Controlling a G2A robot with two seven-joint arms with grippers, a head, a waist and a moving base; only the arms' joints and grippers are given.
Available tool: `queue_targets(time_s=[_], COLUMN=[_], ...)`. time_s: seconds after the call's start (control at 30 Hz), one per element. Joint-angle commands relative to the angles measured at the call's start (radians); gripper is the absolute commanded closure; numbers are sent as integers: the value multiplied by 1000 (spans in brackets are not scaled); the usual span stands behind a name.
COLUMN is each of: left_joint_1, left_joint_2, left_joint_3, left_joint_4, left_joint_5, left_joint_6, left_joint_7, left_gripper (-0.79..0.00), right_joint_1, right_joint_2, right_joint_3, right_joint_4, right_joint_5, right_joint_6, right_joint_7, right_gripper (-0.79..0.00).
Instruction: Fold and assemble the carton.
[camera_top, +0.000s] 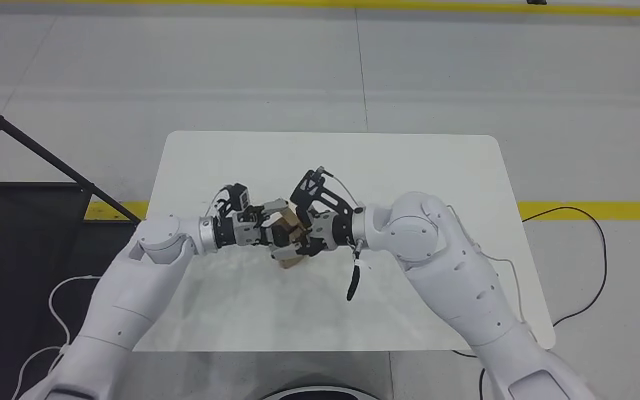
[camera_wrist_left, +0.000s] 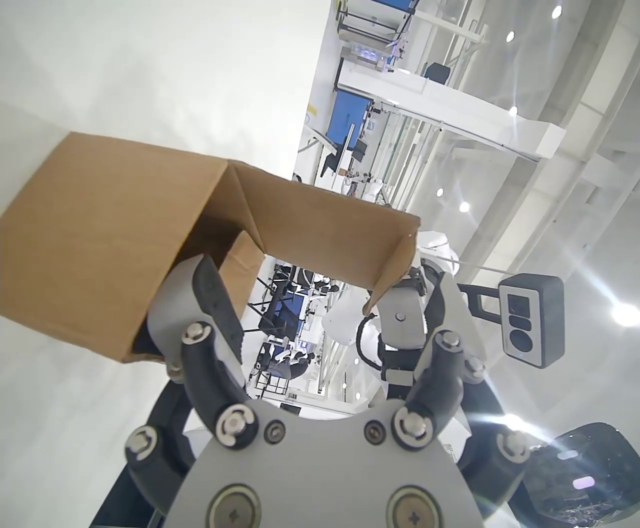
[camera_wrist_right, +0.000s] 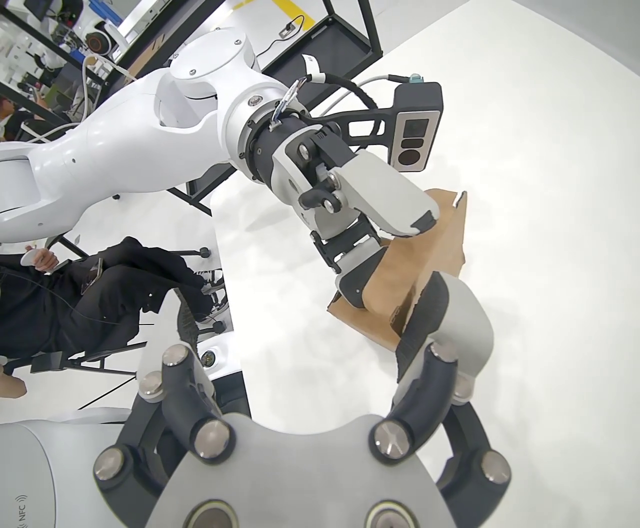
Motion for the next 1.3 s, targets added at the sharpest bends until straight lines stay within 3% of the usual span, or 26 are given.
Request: queue_targets(time_s=[0.0,0.6,0.93,1.27], left_joint_1=[4,45,24,-2], left_joint_2=[1,18,12,0], left_joint_3=[-10,-104,-46,5], left_joint_4=[-4,-19,0,32], left_joint_5=[-20,-145,-127,-84], left_joint_6=[-1,14,56,31], left_joint_7=[-17,-101,-177,-127], left_gripper=[-785,-785,-785,-785], right_joint_1=[0,-6,0,-2], right_joint_2=[1,9,11,14], right_joint_3=[0,-4,-9,-12], right_joint_4=[0,-18,-11,-13], right_joint_5=[1,-2,-2,0], right_joint_6=[1,-12,-5,-12], right_joint_7=[-3,-24,-30,-37], right_gripper=[-785,-785,-785,-785])
